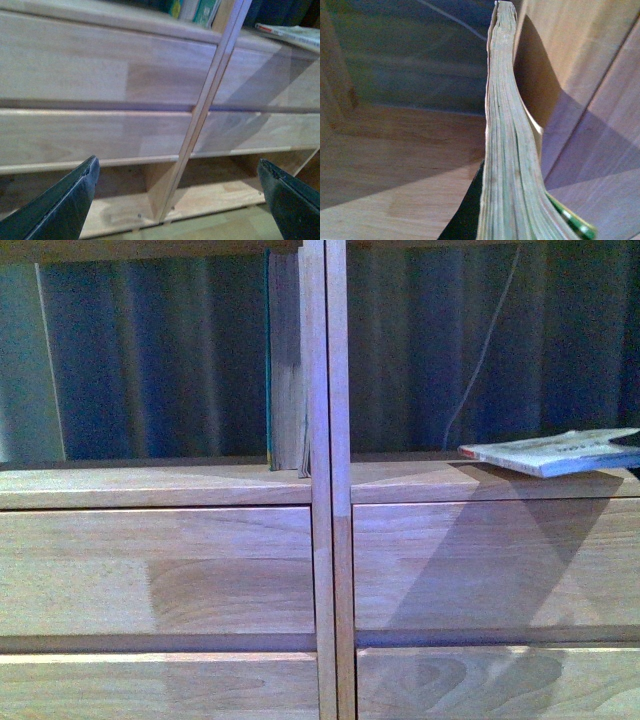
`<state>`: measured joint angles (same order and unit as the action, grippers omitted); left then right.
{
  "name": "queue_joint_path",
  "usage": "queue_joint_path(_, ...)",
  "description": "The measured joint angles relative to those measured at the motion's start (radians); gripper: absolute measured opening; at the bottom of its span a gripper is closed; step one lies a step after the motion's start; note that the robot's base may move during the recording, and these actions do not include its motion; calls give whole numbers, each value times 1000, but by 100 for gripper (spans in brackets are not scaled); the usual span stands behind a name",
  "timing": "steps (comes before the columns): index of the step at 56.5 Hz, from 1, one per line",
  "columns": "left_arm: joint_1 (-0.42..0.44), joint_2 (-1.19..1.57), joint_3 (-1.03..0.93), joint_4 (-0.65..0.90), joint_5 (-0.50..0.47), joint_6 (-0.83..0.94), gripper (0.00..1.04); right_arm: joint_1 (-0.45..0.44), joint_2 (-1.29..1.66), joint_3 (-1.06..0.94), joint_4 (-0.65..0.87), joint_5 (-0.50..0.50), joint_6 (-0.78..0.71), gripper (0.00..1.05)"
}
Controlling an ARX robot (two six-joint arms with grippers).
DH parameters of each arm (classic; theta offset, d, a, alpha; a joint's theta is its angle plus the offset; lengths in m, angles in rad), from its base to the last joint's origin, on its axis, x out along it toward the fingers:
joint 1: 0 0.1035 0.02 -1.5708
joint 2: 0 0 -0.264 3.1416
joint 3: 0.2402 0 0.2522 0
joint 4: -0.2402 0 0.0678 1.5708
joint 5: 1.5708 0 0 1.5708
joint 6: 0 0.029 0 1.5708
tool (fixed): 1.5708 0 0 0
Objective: Organize books on shelf
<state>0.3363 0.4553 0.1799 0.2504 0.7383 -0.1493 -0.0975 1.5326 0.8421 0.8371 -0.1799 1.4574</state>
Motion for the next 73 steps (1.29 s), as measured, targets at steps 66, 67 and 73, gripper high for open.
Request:
queue_joint_path(66, -584, 794, 642, 711, 243, -979, 97, 237, -108, -29, 554, -241, -39, 7)
queue_joint_path(67, -581, 805, 653, 713, 244, -984, 97, 239, -108, -29, 554, -242, -39, 7)
queue_joint_path(73, -561, 844, 707, 749, 241, -1014, 97, 248, -108, -29, 554, -251, -39, 7)
